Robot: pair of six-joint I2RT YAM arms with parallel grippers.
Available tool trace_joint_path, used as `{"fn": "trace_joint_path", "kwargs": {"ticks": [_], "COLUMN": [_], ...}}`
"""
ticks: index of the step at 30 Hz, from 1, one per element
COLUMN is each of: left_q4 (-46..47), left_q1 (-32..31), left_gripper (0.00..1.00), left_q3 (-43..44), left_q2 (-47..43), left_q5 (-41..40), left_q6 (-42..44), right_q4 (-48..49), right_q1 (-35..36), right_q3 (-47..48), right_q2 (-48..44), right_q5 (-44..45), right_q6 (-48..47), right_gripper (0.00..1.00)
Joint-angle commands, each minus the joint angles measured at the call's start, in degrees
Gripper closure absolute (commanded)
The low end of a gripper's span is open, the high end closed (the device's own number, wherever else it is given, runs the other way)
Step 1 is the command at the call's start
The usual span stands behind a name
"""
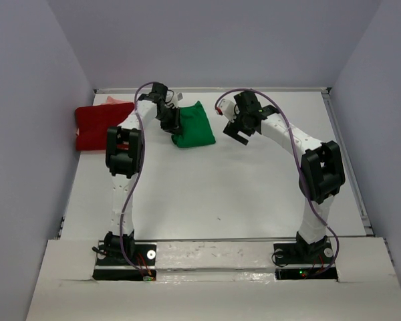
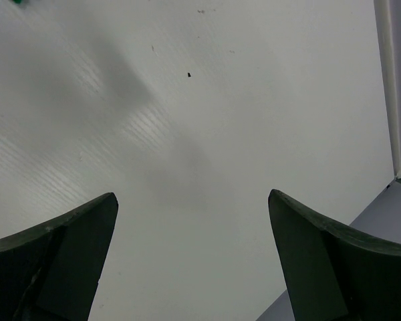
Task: Fold and stack the t-shirts
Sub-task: Put the neatly folded tshirt into the corner of the board with the left arm
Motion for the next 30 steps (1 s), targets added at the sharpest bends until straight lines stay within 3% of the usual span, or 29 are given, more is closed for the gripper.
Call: {"fn": "trace_joint_path", "kwargs": {"ticks": [1, 4, 10, 13, 14, 20, 24, 30], "left_q4": [-1.0, -1.3, -3.1, -3.8, -3.7, -5.2, -3.6, -0.8], "left_q1": [-0.8, 0.1, 4.1, 5.5, 6.5, 8.8, 9.1, 9.5], "left_gripper": [1.00, 1.00, 0.68, 0.57, 0.47, 0.19, 0.15, 0.17], "left_q3": [2.1, 1.3, -1.7, -2.9, -3.4, -3.9, -5.7, -8.2], "left_q2": [-1.3, -4.3, -10.2, -12.4, -13.5, -15.2, -16.4, -13.8], "left_q5": [1.0, -0.2, -2.5, -4.0, -3.9, 0.9, 0.4, 6.1], "left_q6": [-1.2, -0.8, 0.4, 0.8, 0.8, 3.2, 3.2, 1.5], "right_q4": [0.0, 0.1, -1.9, -2.4, -2.4, -3.0, -3.2, -3.3], "right_q1": [-0.3, -0.3, -0.3, -0.3, -0.3, 0.2, 0.2, 0.2], "right_q3": [1.0, 1.2, 5.3, 6.7, 6.9, 8.1, 8.5, 7.4], "right_q2": [-2.2, -2.0, 0.3, 1.4, 1.7, 3.1, 3.1, 2.3], "right_q5": [0.7, 0.0, -2.7, -3.1, -3.3, -2.9, -2.9, -2.1], "right_q6": [-0.3, -0.1, 0.8, 1.0, 1.1, 0.9, 0.9, 0.9], "right_gripper": [0.00, 0.00, 0.00, 0.00, 0.00, 0.00, 0.00, 0.00]}}
